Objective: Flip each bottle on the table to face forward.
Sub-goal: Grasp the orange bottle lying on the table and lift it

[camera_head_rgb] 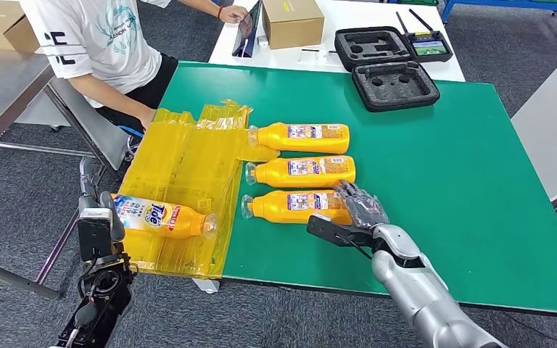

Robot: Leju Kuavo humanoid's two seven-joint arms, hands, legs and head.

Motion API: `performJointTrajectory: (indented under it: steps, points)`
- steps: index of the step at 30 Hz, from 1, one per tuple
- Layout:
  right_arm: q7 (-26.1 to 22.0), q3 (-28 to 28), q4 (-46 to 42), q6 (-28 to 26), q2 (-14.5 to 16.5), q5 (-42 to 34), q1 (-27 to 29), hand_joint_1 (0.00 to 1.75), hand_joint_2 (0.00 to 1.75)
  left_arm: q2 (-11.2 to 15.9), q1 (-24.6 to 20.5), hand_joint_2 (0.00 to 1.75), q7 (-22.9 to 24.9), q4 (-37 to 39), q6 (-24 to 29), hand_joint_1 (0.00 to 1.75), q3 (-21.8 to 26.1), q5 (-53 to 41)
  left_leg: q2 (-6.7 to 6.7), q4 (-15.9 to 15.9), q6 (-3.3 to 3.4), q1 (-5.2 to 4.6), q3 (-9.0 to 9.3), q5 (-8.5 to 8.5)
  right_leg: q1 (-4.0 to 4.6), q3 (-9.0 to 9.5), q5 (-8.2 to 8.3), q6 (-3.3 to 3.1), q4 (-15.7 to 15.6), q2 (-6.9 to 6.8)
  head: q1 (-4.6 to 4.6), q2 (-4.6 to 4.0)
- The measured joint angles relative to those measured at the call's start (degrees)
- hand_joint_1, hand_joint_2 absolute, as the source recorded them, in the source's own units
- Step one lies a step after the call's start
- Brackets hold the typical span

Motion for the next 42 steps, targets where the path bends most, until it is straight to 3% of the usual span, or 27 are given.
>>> performJointTrajectory:
  steps: [10,22,38,42]
  points:
    - [-1.52,1.45,4.38,0.81,1.61,-0.74,-4.79,0.0,1.75,-0.02,0.69,0.0,0.0,-0.01,0.52,0.0,-0.01,-0.03,0.0,0.0,0.0,0.01,0.0,0.0,0.0,0.0,0.0,0.0,0.0,0.0,0.0,0.0]
    - [-1.88,1.92,5.93,1.05,1.96,-1.07,-5.64,0.0,1.75,-0.02,0.77,0.0,0.0,0.01,0.5,0.0,0.0,0.02,0.0,0.0,0.0,0.01,0.0,0.0,0.01,0.0,0.0,0.0,0.0,-0.01,-0.01,0.0]
    - [-5.7,2.35,8.95,5.69,2.62,-8.23,-7.71,0.0,1.75,-0.02,1.22,0.0,0.0,0.34,0.36,0.0,0.0,0.29,0.0,0.0,0.0,0.01,0.01,0.0,0.01,-0.01,0.0,0.0,0.0,0.0,0.0,0.0]
    - [-6.34,2.6,9.59,6.54,3.02,-9.21,-7.8,0.24,1.75,-0.1,1.26,0.0,0.0,0.47,0.28,0.0,0.0,0.3,0.0,0.0,0.0,0.01,0.01,0.0,0.01,-0.01,0.0,0.0,0.0,0.0,0.01,0.0]
